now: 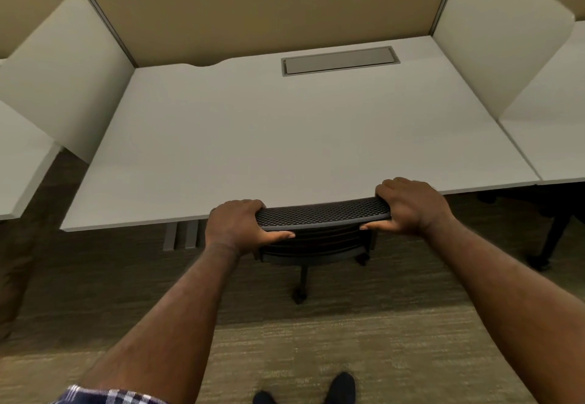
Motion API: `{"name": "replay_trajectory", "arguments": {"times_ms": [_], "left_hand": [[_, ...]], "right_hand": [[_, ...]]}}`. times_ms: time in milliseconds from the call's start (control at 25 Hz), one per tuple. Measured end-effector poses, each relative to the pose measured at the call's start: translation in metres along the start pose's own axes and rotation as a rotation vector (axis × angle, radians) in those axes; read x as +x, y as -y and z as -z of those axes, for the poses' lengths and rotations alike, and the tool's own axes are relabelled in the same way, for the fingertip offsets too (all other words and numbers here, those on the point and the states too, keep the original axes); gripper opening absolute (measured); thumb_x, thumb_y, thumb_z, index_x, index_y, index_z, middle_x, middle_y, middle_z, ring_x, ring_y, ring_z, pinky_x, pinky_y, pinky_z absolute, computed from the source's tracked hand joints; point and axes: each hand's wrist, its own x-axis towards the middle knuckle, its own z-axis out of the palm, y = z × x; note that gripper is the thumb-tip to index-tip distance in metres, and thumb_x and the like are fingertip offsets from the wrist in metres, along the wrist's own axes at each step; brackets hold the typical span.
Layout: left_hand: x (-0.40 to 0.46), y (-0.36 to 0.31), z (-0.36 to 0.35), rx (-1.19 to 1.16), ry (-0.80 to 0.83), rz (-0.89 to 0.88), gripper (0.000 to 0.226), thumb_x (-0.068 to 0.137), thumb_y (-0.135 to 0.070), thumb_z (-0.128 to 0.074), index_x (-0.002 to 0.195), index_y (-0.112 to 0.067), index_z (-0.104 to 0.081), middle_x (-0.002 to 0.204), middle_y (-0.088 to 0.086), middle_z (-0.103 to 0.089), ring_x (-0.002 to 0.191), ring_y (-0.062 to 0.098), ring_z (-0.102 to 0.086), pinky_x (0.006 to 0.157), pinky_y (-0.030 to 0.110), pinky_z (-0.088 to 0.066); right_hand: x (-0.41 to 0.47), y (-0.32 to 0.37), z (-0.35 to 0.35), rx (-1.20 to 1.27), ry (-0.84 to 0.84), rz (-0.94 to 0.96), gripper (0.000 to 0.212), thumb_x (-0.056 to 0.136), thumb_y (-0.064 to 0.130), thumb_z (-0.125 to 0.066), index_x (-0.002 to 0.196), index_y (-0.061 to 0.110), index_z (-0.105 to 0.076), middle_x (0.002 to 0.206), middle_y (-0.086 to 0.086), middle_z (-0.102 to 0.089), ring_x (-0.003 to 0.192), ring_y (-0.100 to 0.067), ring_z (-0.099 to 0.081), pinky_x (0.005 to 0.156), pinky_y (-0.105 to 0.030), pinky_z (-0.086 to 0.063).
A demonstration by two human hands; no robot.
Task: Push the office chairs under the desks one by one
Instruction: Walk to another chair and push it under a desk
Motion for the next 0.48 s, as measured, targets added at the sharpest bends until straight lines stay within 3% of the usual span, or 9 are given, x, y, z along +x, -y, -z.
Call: {"name": "replay_trajectory", "arguments": {"times_ms": [160,360,480], "left_hand": [[-0.002,-0.004,0.005,0.003,0.021,0.012,0.098,0.043,-0.108,-0.028,0.094,-0.033,-0.065,0.082,-0.014,-0.066,0.079,0.014,-0.061,0.064,0.029,-0.047],[-0.003,-0.009,0.013,-0.043,0.092,-0.002,0.102,0.045,-0.106,-0.032,0.106,-0.032,-0.066,0.097,-0.01,-0.069,0.09,0.015,-0.063,0.079,0.033,-0.051],[0.001,-0.029,0.022,-0.127,0.071,-0.042,0.107,0.047,-0.104,-0.037,0.12,-0.03,-0.064,0.117,-0.008,-0.068,0.107,0.016,-0.061,0.088,0.034,-0.047]], "right_hand": [[-0.001,-0.001,0.003,0.019,0.025,-0.01,0.09,0.065,0.098,-0.016,0.097,0.022,-0.053,0.093,0.003,-0.057,0.076,-0.013,-0.042,0.064,-0.034,-0.048],[-0.008,0.001,0.006,0.04,0.041,-0.036,0.096,0.063,0.101,-0.012,0.101,0.024,-0.054,0.096,0.004,-0.056,0.081,-0.013,-0.047,0.068,-0.033,-0.048],[-0.022,-0.005,0.006,0.203,-0.007,-0.109,0.104,0.062,0.099,-0.018,0.12,0.021,-0.056,0.111,0.0,-0.062,0.097,-0.018,-0.054,0.079,-0.034,-0.044]]}}
